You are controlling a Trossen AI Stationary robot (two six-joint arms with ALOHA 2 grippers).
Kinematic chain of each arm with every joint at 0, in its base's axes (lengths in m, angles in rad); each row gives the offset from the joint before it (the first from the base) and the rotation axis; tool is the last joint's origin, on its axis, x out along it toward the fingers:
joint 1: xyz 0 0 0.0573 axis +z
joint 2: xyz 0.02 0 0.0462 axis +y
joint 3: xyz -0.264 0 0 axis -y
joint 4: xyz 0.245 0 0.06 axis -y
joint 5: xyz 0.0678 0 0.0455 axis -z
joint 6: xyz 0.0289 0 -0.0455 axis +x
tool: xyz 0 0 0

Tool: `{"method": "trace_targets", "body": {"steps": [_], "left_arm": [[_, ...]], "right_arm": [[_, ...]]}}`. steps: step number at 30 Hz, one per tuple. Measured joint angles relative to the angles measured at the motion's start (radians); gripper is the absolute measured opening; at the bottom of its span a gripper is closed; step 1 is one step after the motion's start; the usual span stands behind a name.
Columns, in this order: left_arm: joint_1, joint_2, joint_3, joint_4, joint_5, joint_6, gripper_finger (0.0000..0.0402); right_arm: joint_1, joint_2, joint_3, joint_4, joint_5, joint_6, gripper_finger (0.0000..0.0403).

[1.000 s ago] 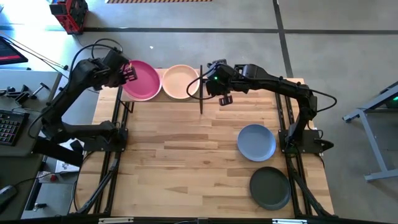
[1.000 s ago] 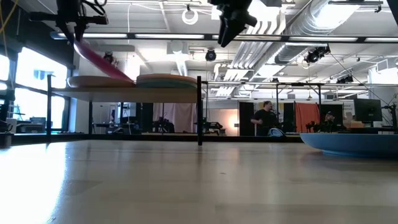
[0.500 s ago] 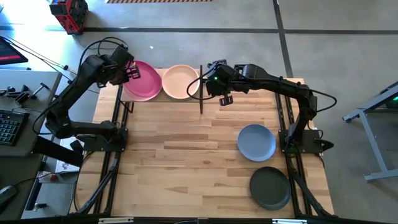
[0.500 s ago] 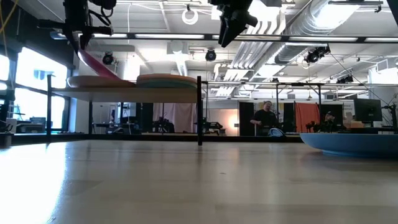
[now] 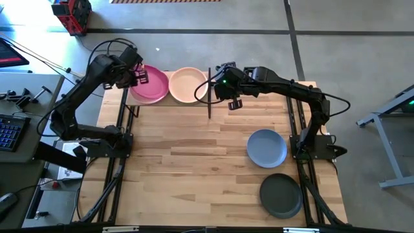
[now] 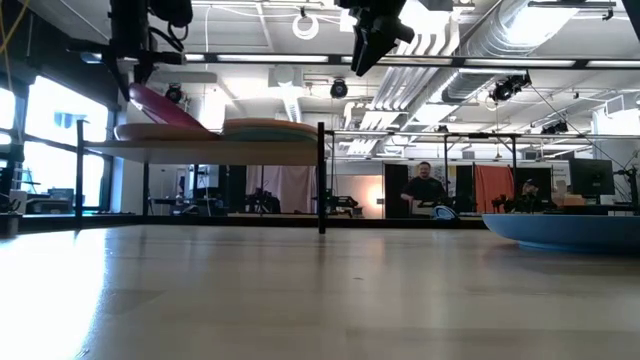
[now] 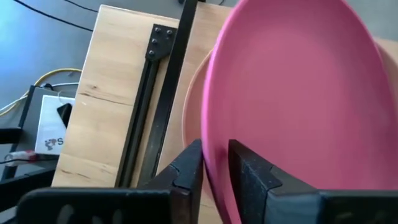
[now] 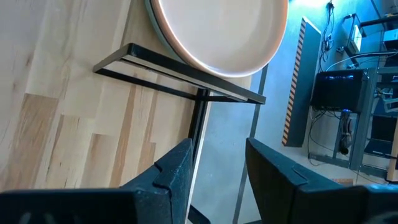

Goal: Place and stack plates onto a shelf
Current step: Stack the pink plate on top of the light pink plate on the shelf

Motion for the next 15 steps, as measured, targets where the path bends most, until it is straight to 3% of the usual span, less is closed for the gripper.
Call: {"method": "trace_targets", "body": {"steps": [6,15], "left_arm": [[0.0,0.006,0.0,0.003,0.018,0.012,0.0087],[0.0,0.006,0.0,-0.044,0.084,0.012,0.009]], "right_arm": [[0.0,0.0,0.0,0.0,0.0,0.0,0.0134],[0.0,0.0,0.0,0.0,0.0,0.0,0.0134]]}}
